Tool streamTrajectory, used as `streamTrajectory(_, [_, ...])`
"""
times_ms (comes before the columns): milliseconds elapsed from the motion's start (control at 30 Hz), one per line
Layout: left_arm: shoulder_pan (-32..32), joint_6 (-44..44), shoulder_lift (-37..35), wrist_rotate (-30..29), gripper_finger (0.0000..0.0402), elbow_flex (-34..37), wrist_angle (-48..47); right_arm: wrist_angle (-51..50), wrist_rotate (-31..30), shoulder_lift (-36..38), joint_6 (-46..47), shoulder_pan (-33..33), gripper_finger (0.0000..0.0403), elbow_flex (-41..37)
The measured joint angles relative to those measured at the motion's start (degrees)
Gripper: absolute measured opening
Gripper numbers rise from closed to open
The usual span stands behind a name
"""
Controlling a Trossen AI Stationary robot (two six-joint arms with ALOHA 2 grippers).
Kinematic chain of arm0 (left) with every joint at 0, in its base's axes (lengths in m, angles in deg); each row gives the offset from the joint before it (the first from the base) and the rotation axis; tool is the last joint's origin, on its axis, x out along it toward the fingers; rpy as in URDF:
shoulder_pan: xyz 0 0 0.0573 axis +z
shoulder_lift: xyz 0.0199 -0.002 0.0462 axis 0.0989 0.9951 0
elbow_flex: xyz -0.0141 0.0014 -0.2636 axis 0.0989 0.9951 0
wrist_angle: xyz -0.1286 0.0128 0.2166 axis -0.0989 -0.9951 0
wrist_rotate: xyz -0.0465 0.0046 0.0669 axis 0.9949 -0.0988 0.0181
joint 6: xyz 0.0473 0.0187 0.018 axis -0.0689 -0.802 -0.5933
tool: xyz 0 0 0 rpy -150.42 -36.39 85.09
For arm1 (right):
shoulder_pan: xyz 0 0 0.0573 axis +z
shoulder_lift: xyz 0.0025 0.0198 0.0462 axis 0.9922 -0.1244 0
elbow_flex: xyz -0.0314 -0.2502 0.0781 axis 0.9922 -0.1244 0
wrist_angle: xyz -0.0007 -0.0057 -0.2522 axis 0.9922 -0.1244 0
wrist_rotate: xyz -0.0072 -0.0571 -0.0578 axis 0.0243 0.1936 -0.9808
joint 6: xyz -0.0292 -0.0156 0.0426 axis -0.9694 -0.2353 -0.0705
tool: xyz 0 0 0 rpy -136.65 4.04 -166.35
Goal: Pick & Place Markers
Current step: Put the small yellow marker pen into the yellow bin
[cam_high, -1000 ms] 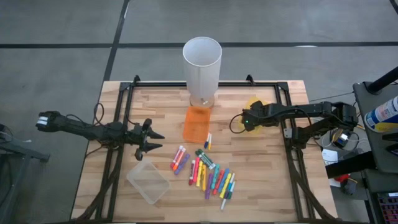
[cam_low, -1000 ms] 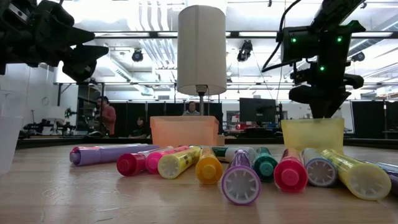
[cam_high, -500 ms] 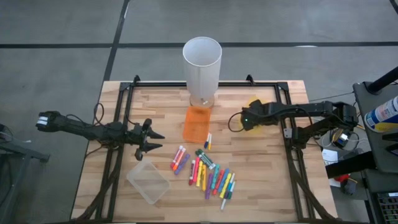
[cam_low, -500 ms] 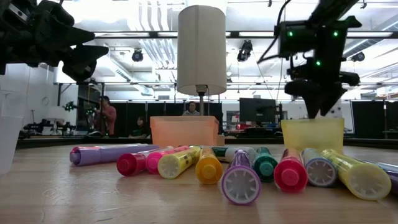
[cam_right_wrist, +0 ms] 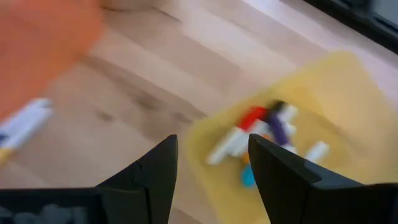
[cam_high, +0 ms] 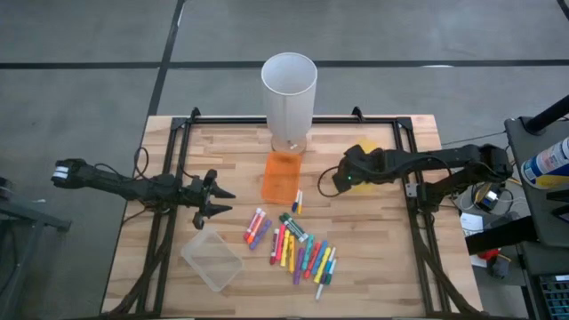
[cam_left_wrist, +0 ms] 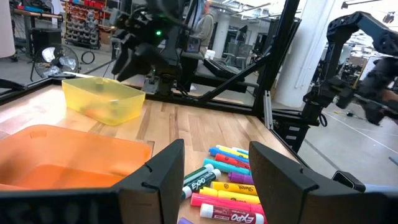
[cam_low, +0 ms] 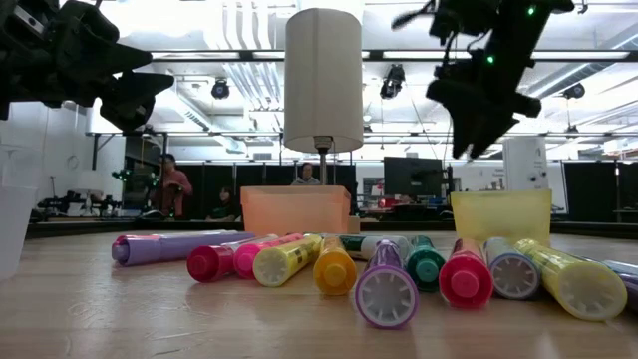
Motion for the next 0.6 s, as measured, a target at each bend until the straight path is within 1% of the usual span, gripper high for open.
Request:
streamTrajectory(100, [0.0, 0.0, 0.0, 0.0, 0.0174, 0.0, 0.0, 4.6, 0.3, -0.9, -1.5, 2.6, 0.0187, -0.1])
streamTrajectory(233, [0.0, 0.0, 0.0, 0.0, 0.0174, 0.0, 0.0, 10.6, 3.6, -1.8, -1.7, 5.1, 0.0187, -0.1])
streamTrajectory(333, [0.0, 0.0, 0.0, 0.0, 0.0174, 0.0, 0.0, 14.4, 8.1, -2.7, -1.7, 6.5, 0.0187, -0.1])
streamTrajectory(500, [0.0, 0.0, 0.0, 0.0, 0.0174, 0.0, 0.0, 20.6, 17.7, -5.1, -1.5, 7.8, 0.0187, -0.1])
streamTrajectory(600, [0.0, 0.0, 0.0, 0.0, 0.0174, 0.0, 0.0, 25.3, 20.9, -7.3, -1.4, 8.3, 0.0187, -0.2])
